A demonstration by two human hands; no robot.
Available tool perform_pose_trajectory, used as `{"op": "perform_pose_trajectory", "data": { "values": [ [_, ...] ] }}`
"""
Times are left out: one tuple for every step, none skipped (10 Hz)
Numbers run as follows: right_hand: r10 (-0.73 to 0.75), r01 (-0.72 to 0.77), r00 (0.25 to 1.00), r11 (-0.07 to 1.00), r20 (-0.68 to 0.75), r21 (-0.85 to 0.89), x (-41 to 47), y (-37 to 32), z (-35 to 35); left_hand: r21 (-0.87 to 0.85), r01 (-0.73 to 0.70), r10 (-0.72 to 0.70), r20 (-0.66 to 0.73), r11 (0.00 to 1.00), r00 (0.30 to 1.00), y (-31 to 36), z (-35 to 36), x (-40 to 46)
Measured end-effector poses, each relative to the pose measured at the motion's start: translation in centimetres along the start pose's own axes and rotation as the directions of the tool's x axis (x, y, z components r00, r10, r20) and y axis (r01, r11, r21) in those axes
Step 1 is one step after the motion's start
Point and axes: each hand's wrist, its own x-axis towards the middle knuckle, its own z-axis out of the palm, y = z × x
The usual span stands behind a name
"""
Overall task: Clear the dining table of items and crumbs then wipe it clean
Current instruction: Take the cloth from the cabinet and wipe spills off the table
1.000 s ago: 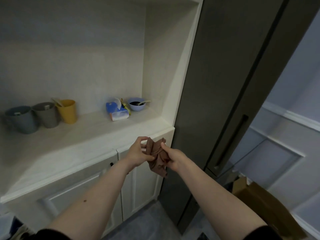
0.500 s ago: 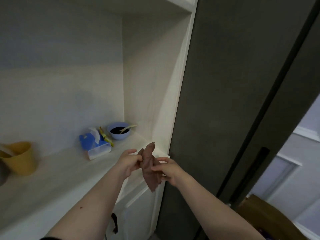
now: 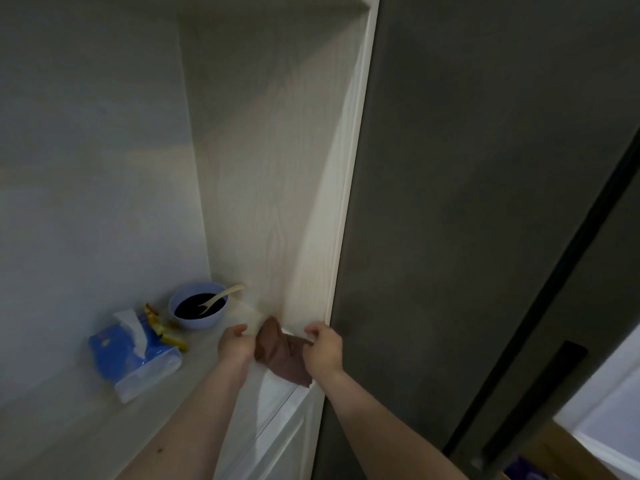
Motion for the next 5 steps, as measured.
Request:
{"op": "perform_pose_trajectory", "data": {
  "values": [
    [-0.019,0.020,0.999,0.999,0.028,-0.040,0.1,0.7,0.8,0.020,-0.003,0.004,-0.022,1.000,1.000,-0.5,0.2,0.3],
    [-0.062,0.065,0.996,0.996,0.060,-0.061,0.0,0.5,1.1,0.054,-0.025,0.026,-0.023,0.998,0.999,-0.6,0.7,0.4],
    [-0.087,0.091,0.994,0.994,0.065,-0.056,-0.5,-0.1,0.7,0.048,-0.075,0.073,0.040,0.996,0.997,0.0,1.1,-0.8],
    [-0.112,0.114,0.990,0.993,0.081,-0.030,-1.0,0.3,-0.3,0.129,-0.162,0.152,0.085,0.978,0.985,-0.4,1.8,-1.4],
    [-0.134,0.133,0.988,0.991,0.077,0.021,-2.4,0.3,-1.7,0.216,-0.245,0.236,0.067,0.945,0.970,-0.2,1.8,-3.5]
  ]
}}
